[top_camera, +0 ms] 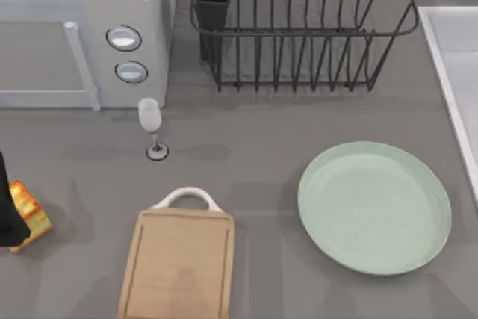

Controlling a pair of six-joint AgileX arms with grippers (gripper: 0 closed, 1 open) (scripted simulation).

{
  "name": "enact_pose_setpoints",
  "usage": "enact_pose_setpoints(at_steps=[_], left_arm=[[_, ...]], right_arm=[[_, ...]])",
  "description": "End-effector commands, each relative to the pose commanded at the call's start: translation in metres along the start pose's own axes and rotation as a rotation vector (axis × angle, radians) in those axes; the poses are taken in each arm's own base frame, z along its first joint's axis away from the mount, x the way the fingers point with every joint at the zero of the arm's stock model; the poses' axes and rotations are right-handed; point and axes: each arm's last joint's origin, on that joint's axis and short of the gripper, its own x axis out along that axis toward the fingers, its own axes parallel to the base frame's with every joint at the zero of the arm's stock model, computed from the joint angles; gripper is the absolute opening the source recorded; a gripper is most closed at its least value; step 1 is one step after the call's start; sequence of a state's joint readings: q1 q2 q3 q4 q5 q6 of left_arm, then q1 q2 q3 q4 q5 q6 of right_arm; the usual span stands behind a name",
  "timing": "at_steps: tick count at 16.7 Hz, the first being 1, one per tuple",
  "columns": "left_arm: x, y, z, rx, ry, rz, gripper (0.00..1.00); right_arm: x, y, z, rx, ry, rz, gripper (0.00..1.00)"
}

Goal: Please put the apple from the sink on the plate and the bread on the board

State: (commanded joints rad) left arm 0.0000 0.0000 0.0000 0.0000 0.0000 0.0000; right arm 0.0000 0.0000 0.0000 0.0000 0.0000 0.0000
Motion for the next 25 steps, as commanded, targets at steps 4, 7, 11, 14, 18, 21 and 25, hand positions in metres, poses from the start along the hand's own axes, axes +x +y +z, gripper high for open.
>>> enact_pose_setpoints(at_steps=[4, 7, 11, 14, 18, 21, 25], left_arm=[[0.0, 0.0, 0.0, 0.0, 0.0, 0.0, 1.0], [0.0, 0.0, 0.0, 0.0, 0.0, 0.0, 1.0], [0.0, 0.0, 0.0, 0.0, 0.0, 0.0, 1.0], [0.0, 0.0, 0.0, 0.0, 0.0, 0.0, 1.0], [0.0, 0.0, 0.0, 0.0, 0.0, 0.0, 1.0], [0.0, 0.0, 0.0, 0.0, 0.0, 0.0, 1.0], [0.0, 0.0, 0.0, 0.0, 0.0, 0.0, 1.0]], right_arm=[[0.0, 0.0, 0.0, 0.0, 0.0, 0.0, 1.0], [0.0, 0.0, 0.0, 0.0, 0.0, 0.0, 1.0], [0.0, 0.0, 0.0, 0.0, 0.0, 0.0, 1.0], [0.0, 0.0, 0.0, 0.0, 0.0, 0.0, 1.0], [0.001, -0.002, 0.019, -0.018, 0.071, -0.019, 1.0], [0.01, -0.006, 0.051, -0.044, 0.2, -0.046, 1.0], [0.051, -0.016, 0.095, -0.076, 0.475, -0.081, 1.0]])
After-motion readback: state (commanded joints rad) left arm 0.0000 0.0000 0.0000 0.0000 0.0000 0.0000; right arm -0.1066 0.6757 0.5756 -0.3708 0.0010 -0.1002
